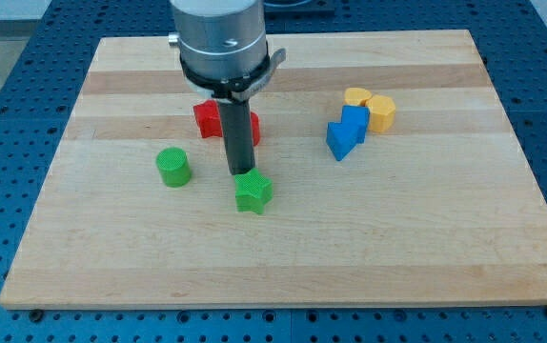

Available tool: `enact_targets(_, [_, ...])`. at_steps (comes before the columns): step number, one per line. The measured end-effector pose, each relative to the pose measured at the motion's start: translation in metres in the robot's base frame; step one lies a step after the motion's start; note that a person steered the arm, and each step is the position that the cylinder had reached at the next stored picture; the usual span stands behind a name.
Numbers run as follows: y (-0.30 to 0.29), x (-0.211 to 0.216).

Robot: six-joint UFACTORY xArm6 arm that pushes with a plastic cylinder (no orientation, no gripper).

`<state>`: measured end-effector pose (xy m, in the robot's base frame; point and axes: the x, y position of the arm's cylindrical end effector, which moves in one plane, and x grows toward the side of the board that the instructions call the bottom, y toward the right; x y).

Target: Slide green circle towards green star

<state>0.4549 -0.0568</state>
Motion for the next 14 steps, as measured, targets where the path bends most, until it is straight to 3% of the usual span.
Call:
enact_targets(1, [-0.014, -0.019])
enact_targets(5, [-0.152, -0.024])
enact_targets(7, [-0.129, -0.019])
enact_targets(9, [-0.096, 0.015])
enact_targets(11, [-0.133, 0.03])
enact_targets(12, [-0.137, 0.057])
enact_targets(14, [-0.121, 0.054])
